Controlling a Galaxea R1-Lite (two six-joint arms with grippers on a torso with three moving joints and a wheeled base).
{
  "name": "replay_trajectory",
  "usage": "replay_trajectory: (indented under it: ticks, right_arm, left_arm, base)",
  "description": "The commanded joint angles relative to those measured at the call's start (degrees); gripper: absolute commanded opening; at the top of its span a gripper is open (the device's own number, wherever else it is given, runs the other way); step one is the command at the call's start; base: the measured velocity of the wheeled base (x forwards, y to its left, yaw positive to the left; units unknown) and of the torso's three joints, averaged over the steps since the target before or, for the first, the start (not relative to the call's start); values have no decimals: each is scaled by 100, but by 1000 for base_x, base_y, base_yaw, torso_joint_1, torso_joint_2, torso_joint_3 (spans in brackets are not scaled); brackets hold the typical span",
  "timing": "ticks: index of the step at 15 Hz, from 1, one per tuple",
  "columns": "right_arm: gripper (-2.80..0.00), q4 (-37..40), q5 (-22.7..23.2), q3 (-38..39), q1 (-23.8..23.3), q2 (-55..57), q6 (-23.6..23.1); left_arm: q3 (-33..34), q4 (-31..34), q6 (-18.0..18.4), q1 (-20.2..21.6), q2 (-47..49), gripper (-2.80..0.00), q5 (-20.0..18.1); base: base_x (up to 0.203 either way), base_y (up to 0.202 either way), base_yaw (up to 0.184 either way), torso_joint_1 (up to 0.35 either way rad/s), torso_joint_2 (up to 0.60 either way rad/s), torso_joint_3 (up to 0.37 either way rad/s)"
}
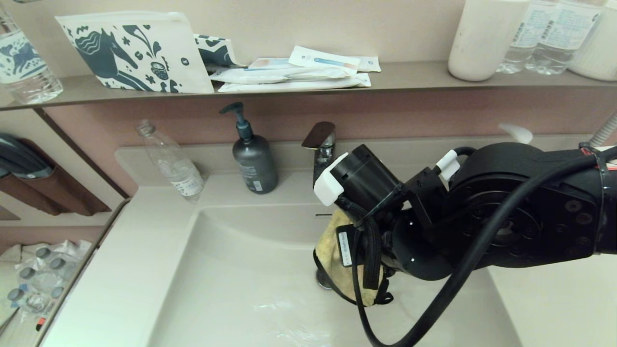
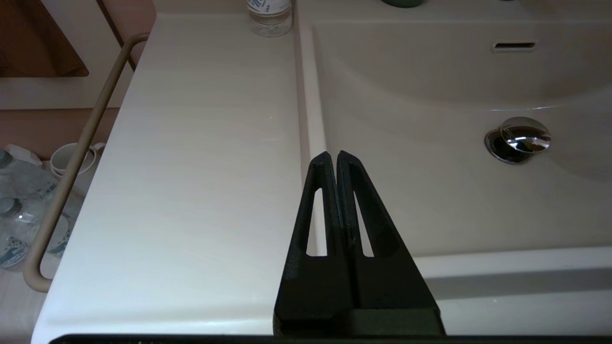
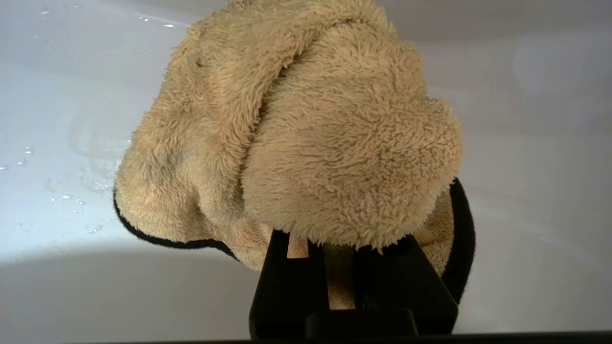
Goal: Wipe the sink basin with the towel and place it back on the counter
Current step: Wipe the sink
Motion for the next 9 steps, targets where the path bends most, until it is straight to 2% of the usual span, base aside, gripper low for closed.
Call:
replay_trajectory:
  ticks: [1, 4, 9]
  right_arm:
    - [-280, 14, 2, 152, -39, -225, 17]
    - [-280, 7, 94, 630, -253, -841, 12]
    - [-280, -2, 106, 1339, -1011, -1661, 0]
  left_arm:
    - [0, -3, -2, -2, 4, -280, -3]
    - [0, 3, -2, 2, 4, -280, -3]
    - [0, -5, -2, -6, 4, -280, -3]
  base:
    - [0, 0, 0, 0, 0, 0]
    - [0, 0, 0, 0, 0, 0]
    - [0, 0, 0, 0, 0, 0]
